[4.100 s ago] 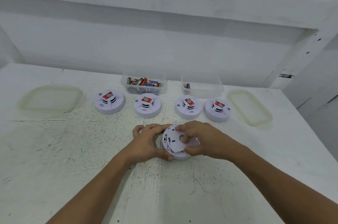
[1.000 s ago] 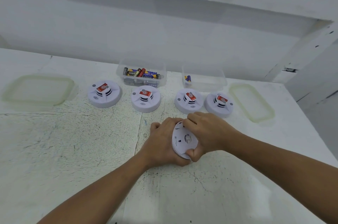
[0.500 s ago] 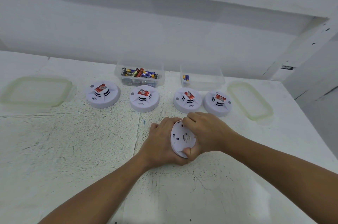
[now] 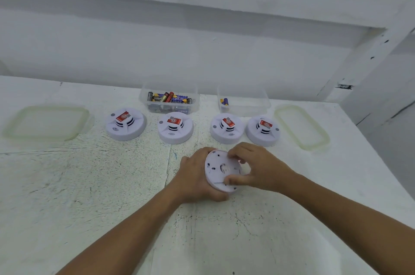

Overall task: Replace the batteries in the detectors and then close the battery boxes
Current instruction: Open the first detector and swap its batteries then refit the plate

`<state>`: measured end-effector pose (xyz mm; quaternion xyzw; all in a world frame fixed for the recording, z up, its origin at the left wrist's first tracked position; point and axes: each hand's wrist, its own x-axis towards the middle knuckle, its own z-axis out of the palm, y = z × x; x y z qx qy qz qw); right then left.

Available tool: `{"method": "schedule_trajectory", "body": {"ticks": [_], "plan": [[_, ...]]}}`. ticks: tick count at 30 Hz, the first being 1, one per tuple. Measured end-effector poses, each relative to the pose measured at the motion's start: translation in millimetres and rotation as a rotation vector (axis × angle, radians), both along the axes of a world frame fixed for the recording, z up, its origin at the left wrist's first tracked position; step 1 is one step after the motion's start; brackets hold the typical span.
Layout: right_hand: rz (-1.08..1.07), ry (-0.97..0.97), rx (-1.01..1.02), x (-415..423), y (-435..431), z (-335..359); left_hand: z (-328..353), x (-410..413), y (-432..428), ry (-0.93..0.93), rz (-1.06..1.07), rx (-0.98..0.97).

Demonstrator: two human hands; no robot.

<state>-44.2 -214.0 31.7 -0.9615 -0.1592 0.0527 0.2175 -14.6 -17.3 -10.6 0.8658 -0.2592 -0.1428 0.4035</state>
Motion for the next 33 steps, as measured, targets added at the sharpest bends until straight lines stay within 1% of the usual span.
{"method": "schedule_trajectory", "body": {"ticks": [4,6,8,11,13,15,16,18,19,21,22,24,26,33], "plan": [[-0.094,0.036,0.258,-17.3,-6.2,-8.7,13.6,3.6,2.6,0.085,-0.017,0.024],[-0.152,0.098,0.413,-26.7,-7.2,-14.9,22.1,1.7,2.9,0.100,-0.034,0.020],[-0.168,0.157,0.526,-35.1,-5.8,-19.3,23.6,0.1,2.8,0.138,-0.011,-0.013],[-0.190,0.102,0.599,-39.6,-1.1,-22.0,16.1,4.7,1.8,0.269,0.096,-0.113],[-0.246,0.043,0.649,-38.7,2.8,-22.9,10.0,9.5,1.6,0.378,0.118,-0.128],[-0.297,0.039,0.733,-37.5,7.2,-21.8,3.3,15.2,2.9,0.513,0.143,-0.156],[-0.315,0.046,0.788,-36.8,9.6,-21.5,0.6,16.2,4.1,0.546,0.143,-0.173],[-0.353,0.086,0.947,-34.5,12.4,-20.6,-0.6,15.0,3.6,0.517,0.144,-0.213],[-0.374,0.128,1.037,-32.6,13.8,-19.5,0.5,11.6,2.8,0.488,0.145,-0.277],[-0.408,0.219,1.193,-28.2,16.8,-19.5,-0.4,4.0,2.6,0.452,0.167,-0.475],[-0.422,0.248,1.246,-26.3,18.3,-20.3,0.3,0.2,2.5,0.435,0.189,-0.562],[-0.441,0.274,1.301,-22.3,22.3,-23.3,1.1,-4.8,2.6,0.421,0.252,-0.654],[-0.458,0.283,1.315,-19.0,27.2,-28.0,-0.4,-8.3,3.6,0.412,0.296,-0.676],[-0.470,0.299,1.300,-18.1,29.7,-33.7,-10.9,-8.2,8.8,0.338,0.345,-0.595]]}}
